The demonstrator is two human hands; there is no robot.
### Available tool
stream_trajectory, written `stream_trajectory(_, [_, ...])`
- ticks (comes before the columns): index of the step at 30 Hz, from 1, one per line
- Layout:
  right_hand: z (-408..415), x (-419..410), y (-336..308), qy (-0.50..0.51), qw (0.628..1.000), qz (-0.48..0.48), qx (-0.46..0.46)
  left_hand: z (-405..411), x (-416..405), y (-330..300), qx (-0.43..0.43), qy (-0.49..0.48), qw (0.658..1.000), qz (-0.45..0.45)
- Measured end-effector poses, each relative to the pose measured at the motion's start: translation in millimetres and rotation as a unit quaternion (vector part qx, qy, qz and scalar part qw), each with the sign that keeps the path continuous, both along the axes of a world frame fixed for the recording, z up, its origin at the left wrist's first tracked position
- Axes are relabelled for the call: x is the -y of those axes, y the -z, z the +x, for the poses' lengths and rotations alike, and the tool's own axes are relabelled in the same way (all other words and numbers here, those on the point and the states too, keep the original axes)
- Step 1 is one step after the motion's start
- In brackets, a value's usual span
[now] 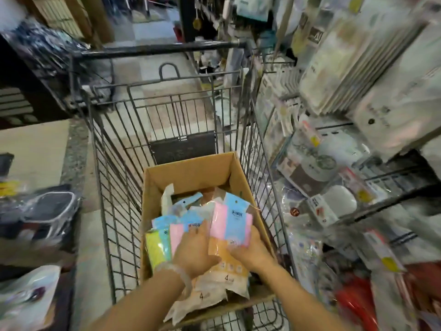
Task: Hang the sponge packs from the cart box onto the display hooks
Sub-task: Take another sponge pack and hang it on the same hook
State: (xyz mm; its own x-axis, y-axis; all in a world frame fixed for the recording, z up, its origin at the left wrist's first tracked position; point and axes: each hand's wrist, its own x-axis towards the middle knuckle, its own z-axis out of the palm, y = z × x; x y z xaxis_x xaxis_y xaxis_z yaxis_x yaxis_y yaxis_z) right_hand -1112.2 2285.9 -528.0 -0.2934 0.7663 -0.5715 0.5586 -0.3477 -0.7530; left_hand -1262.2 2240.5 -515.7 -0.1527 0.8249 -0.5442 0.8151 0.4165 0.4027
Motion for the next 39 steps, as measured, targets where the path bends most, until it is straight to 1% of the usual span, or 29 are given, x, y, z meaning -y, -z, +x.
stream_trajectory(1, [-2.2, 1.7, 8.0, 0.044, 0.999, -0.017, -0.01, -0.4, 4.1, 9.0, -0.018, -0.016, 1.0, 0.013])
stream_trajectory(3, [-5.3, 5.0, 17.5, 0.112, 0.992, -0.056, -0.012, 0.6, 11.5, 17.1, -0.085, -0.069, 0.992, 0.057])
stream_trajectory(4, [-6.9, 5.3, 20.7, 0.128, 0.989, -0.073, -0.007, 1.5, 15.8, 18.9, -0.104, -0.112, 0.986, 0.063])
stream_trajectory(5, [-8.2, 5.0, 22.0, 0.135, 0.987, -0.083, -0.004, 2.0, 20.0, 20.2, -0.097, -0.161, 0.98, 0.057])
stream_trajectory(7, [-10.5, 5.1, 24.0, 0.111, 0.99, -0.088, 0.002, -0.4, 29.2, 25.5, -0.025, -0.246, 0.968, 0.041])
stream_trajectory(8, [-13.3, 5.9, 23.7, 0.082, 0.993, -0.083, 0.012, -2.7, 33.6, 29.3, 0.018, -0.264, 0.963, 0.041])
stream_trajectory(9, [-16.3, 7.1, 23.1, 0.045, 0.996, -0.079, 0.023, -4.6, 37.2, 31.5, 0.051, -0.26, 0.963, 0.045])
stream_trajectory(11, [-22.3, 10.4, 22.0, -0.019, 0.995, -0.098, 0.031, -10.4, 41.8, 32.2, 0.087, -0.234, 0.967, 0.053])
stream_trajectory(13, [-27.1, 12.7, 22.9, -0.038, 0.99, -0.136, 0.019, -17.6, 43.8, 29.6, 0.14, -0.256, 0.954, 0.073])
stream_trajectory(15, [-31.9, 14.8, 26.0, -0.017, 0.984, -0.178, -0.021, -27.4, 45.8, 25.6, 0.225, -0.314, 0.917, 0.096])
stream_trajectory(17, [-35.8, 17.6, 26.7, 0.021, 0.977, -0.207, -0.048, -35.1, 48.1, 17.2, 0.323, -0.349, 0.877, 0.072])
stream_trajectory(18, [-36.9, 19.0, 25.5, 0.03, 0.975, -0.213, -0.051, -37.3, 48.9, 12.6, 0.366, -0.348, 0.861, 0.059])
stream_trajectory(20, [-37.5, 20.7, 17.6, 0.038, 0.975, -0.21, -0.067, -40.0, 48.1, 4.1, 0.413, -0.322, 0.849, 0.064])
stream_trajectory(23, [-31.5, 15.3, -2.9, 0.057, 0.973, -0.185, -0.128, -38.4, 37.5, -19.5, 0.422, -0.278, 0.858, 0.089])
stream_trajectory(25, [-23.4, 7.6, -27.5, 0.092, 0.97, -0.148, -0.171, -32.7, 23.8, -42.7, 0.434, -0.243, 0.86, 0.117])
stream_trajectory(27, [-13.1, -3.3, -58.0, 0.124, 0.973, -0.065, -0.183, -22.7, 5.3, -72.5, 0.439, -0.191, 0.857, 0.193])
stream_trajectory(28, [-6.8, -8.5, -75.7, 0.14, 0.973, -0.016, -0.185, -16.3, -5.4, -89.0, 0.444, -0.167, 0.849, 0.234])
stream_trajectory(30, [11.7, -17.8, -117.4, 0.167, 0.964, 0.081, -0.19, 0.9, -26.4, -127.0, 0.468, -0.122, 0.827, 0.285])
stream_trajectory(33, [55.0, -22.2, -189.3, 0.183, 0.943, 0.207, -0.183, 37.4, -52.7, -180.2, 0.514, -0.045, 0.793, 0.323])
stream_trajectory(37, [125.7, -8.2, -290.1, 0.206, 0.903, 0.337, -0.167, 97.0, -75.4, -267.6, 0.562, 0.057, 0.747, 0.351])
stream_trajectory(39, [160.2, 1.1, -345.4, 0.22, 0.876, 0.407, -0.139, 131.5, -85.2, -320.0, 0.583, 0.12, 0.711, 0.374])
